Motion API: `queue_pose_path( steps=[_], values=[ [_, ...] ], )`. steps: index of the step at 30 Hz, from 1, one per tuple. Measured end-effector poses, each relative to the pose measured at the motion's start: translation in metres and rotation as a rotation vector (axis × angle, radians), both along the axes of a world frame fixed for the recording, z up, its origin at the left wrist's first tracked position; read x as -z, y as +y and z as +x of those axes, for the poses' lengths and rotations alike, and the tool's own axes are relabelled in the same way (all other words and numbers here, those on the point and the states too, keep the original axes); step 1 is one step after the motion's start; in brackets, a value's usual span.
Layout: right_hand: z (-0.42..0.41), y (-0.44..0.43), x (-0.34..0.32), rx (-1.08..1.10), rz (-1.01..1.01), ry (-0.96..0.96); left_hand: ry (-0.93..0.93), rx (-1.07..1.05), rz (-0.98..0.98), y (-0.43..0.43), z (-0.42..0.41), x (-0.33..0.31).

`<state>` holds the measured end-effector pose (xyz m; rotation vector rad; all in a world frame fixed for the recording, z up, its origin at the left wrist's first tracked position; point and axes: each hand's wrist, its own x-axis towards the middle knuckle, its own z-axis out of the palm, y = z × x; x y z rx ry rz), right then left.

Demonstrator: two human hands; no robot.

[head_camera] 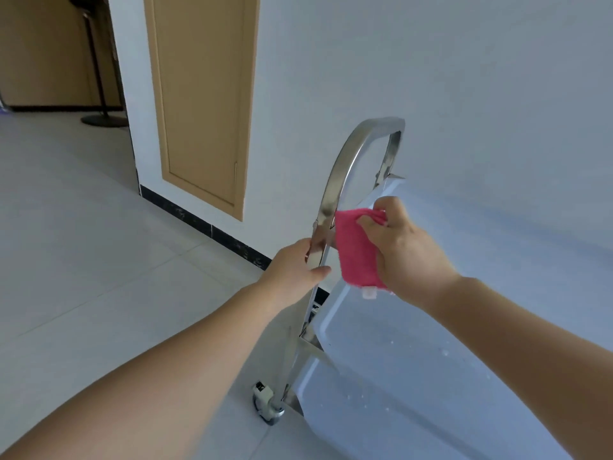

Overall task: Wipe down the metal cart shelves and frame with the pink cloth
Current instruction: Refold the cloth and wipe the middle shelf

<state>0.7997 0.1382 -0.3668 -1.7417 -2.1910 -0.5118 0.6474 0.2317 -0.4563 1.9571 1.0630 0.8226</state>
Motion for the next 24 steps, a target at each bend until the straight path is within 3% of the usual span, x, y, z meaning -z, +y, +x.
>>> queue_pose_path(
  steps=[5, 9, 11, 24],
  values=[
    [-0.009, 0.0, 0.026, 0.131, 0.075, -0.188, -0.098, 0.002, 0.054, 0.001, 0.006, 0.022],
    [-0.015, 0.006, 0.028, 0.282, 0.103, -0.545, -0.061, 0.024, 0.049, 0.003, 0.002, 0.019],
    [-0.021, 0.009, 0.033, 0.288, 0.131, -0.617, -0.053, 0.039, 0.049, 0.007, 0.001, 0.019],
    [-0.036, 0.026, 0.05, 0.438, 0.157, -0.565, -0.078, 0.049, 0.128, 0.016, 0.002, 0.031]
  ],
)
